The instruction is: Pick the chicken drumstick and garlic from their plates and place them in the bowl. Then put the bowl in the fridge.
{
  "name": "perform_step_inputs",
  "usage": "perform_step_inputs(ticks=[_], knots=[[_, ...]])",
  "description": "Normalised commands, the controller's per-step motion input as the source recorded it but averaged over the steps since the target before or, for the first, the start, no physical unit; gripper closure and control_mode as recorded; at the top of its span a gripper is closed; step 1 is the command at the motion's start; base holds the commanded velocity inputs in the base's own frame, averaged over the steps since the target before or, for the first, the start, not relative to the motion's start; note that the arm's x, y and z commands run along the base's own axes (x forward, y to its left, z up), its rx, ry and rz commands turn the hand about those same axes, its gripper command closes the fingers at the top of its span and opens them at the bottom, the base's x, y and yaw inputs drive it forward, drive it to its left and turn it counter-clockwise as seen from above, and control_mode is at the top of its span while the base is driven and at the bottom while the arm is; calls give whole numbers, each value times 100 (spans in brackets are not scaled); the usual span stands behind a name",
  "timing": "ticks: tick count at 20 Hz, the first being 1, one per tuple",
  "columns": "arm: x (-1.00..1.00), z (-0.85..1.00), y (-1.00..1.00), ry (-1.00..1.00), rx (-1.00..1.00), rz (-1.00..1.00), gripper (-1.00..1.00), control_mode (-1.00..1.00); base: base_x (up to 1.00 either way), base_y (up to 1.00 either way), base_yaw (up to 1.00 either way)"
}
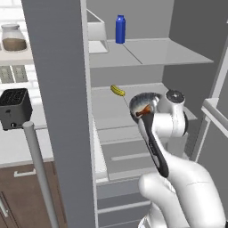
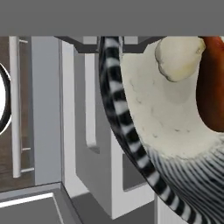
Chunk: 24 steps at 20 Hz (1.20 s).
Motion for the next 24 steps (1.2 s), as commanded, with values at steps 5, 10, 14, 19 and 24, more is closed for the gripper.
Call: perform_step_inputs(ticks=[5, 10, 14, 19, 24], knots=[[94, 0, -15, 17, 4, 0, 100, -100, 0, 0, 0], [64, -28, -16, 2, 3, 3, 100, -100, 0, 0, 0], [55, -41, 0, -3, 0, 6, 100, -100, 0, 0, 0], [45, -27, 0, -2, 0, 6, 100, -100, 0, 0, 0], [60, -15, 0, 0, 0, 5, -100, -100, 0, 0, 0]])
